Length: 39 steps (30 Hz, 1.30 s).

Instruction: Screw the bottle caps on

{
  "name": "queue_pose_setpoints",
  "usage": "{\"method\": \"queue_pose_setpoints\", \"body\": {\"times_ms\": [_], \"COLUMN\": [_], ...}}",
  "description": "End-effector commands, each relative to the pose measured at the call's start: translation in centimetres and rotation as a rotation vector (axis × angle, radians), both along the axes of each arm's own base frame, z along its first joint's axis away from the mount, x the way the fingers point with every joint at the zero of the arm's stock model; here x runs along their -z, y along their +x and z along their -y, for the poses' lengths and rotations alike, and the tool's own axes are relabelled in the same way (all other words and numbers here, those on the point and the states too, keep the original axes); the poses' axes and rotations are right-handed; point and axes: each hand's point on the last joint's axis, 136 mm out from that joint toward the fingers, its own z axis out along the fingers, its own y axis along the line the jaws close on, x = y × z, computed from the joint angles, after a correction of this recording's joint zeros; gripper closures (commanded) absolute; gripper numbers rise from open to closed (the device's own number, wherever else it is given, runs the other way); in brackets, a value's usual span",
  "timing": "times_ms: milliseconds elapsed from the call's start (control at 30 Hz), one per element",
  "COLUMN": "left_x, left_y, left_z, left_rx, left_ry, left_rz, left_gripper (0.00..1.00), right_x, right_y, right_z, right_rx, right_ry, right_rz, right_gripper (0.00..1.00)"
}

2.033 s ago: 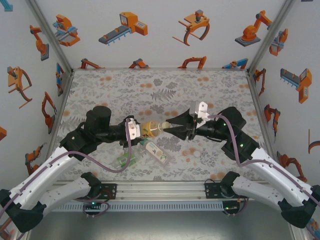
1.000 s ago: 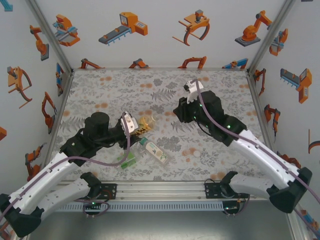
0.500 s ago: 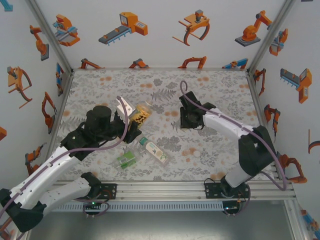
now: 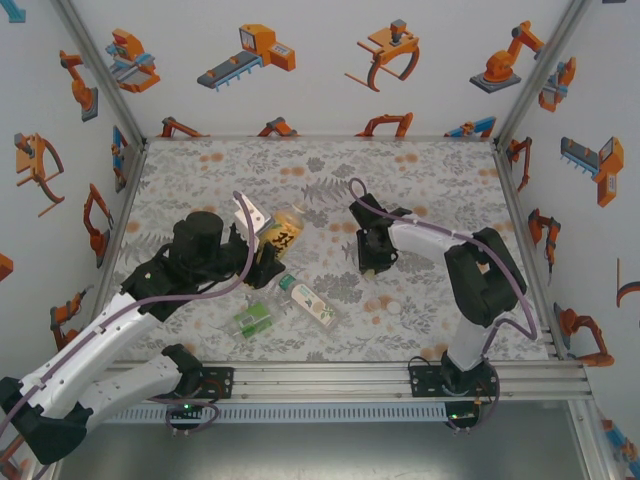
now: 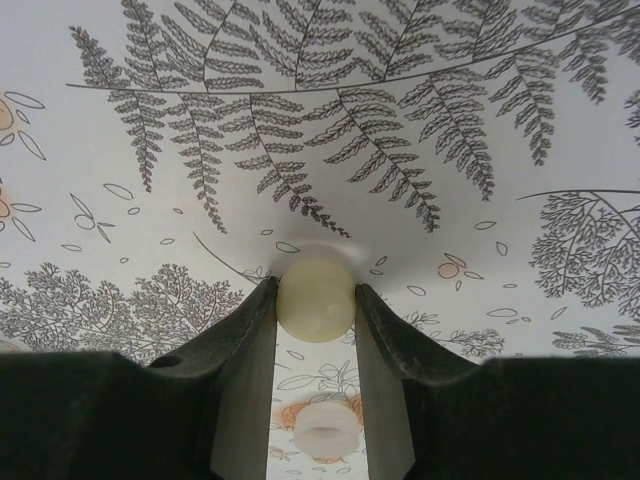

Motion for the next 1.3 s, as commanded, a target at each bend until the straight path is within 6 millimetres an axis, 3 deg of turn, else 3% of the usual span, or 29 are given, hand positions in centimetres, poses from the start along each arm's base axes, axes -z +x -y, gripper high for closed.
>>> {"method": "queue_pose_setpoints", "body": {"times_ms": [0, 167, 600, 1133, 1267], "left_x": [-0.1, 0.8, 0.6, 1.5, 1.9], "left_y": [-0.4, -0.6, -1.5, -1.7, -1.6], "left_z": [0.4, 0.9, 0.4, 0.7, 0.7], "left_rx": [0.028, 0.051, 0.059, 0.074, 0.071], "left_ry": [-0.028, -0.028, -0.049, -0.037, -0.025], "left_rz": [-0.001, -0.029, -0.028, -0.072, -0.079], "left_gripper": [1.00, 1.00, 1.00, 1.00, 1.00], "right_x": [0.2, 0.1, -0.4, 0.0, -0.7], "right_y": [-1.0, -1.6, -0.3, -1.3, -1.3], "right_z": [0.2, 0.5, -0.2, 0.5, 0.6], "right_rx": [0.000, -0.007, 0.000, 0.001, -0.004], "right_ry": [-0.007, -0.011, 0.009, -0.010, -0.011], "right_rz": [-0.080, -0.098, -0.057, -0.069, -0.060], "right_gripper": [0.65, 0.55, 0.56, 0.67, 0.70]}}
